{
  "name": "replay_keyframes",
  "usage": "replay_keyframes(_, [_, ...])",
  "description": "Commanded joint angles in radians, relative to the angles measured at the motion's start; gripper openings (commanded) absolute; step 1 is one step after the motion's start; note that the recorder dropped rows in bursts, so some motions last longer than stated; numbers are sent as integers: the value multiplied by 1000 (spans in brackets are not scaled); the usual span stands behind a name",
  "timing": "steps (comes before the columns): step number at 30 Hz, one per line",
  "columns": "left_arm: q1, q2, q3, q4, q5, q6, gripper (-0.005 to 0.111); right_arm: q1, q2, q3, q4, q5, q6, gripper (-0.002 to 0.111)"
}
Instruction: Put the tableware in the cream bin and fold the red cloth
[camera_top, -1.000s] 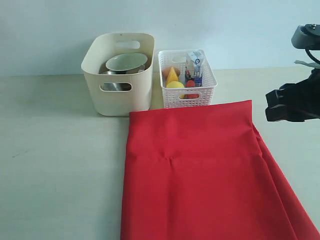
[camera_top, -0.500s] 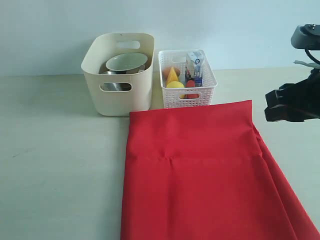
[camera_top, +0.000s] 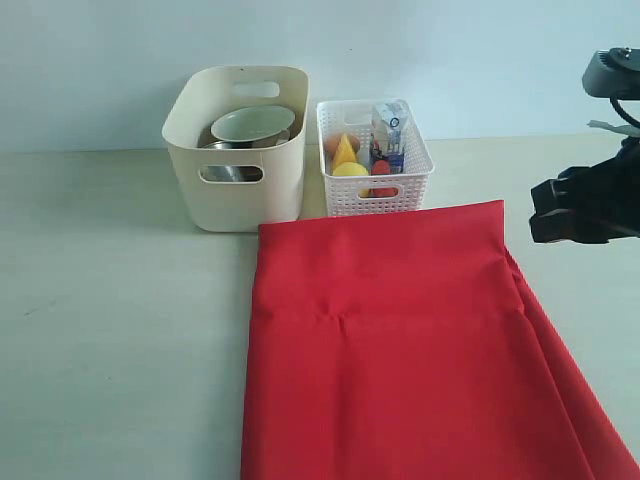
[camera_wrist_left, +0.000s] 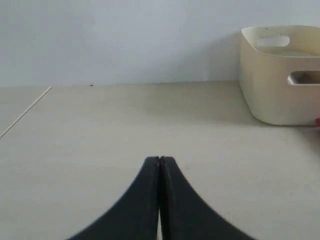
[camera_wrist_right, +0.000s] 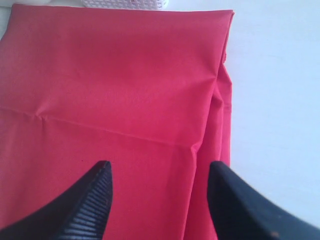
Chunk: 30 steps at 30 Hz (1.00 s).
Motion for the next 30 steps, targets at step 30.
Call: replay_keyframes(30, [-1, -7, 2, 57, 108, 19, 0, -2, 73, -25, -30, -1, -21, 56])
